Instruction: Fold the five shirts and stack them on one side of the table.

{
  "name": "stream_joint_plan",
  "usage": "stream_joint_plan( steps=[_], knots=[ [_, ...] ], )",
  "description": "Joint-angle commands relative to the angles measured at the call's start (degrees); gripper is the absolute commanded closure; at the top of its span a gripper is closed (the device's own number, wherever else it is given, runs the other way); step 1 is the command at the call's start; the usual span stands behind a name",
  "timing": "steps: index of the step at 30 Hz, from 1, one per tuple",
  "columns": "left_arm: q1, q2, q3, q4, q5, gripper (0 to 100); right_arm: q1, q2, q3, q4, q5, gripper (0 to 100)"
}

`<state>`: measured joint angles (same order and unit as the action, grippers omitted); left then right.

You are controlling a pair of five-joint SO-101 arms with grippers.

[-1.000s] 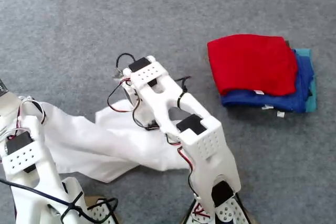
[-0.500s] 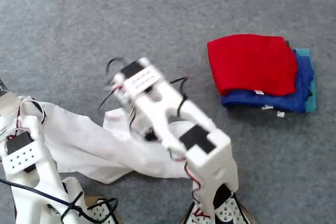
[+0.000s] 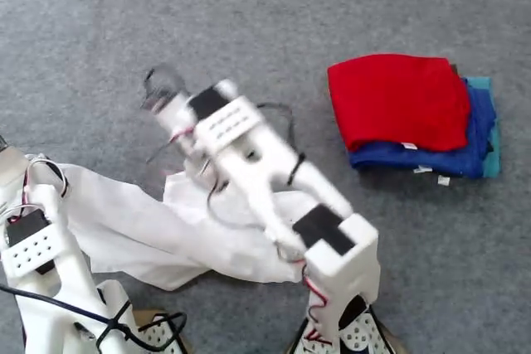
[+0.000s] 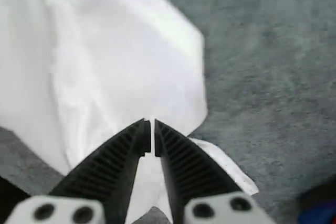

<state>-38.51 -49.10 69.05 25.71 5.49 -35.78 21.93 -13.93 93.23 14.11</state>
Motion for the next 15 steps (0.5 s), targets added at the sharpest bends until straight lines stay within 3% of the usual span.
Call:
stream_joint_plan(
  steps=[1, 5, 10, 15],
  knots=[
    [-0.6, 0.1, -0.6, -1.1, -0.5, 97, 4.5, 3.6, -9.3, 0.0, -0.9, 89.1],
    [-0.4, 0.1, -0.5, -1.1, -0.5, 97, 3.8, 12.7, -15.2, 0.4, -5.0, 81.2],
    [-0.4, 0.1, -0.5, -1.1, -0.6, 97, 2.6, 24.8, -22.3, 1.0, -7.5, 80.8],
    [-0.4, 0.1, -0.5, -1.1, -0.6, 97, 2.6, 33.0, -33.0, 8.1, -11.2, 80.8]
  ],
)
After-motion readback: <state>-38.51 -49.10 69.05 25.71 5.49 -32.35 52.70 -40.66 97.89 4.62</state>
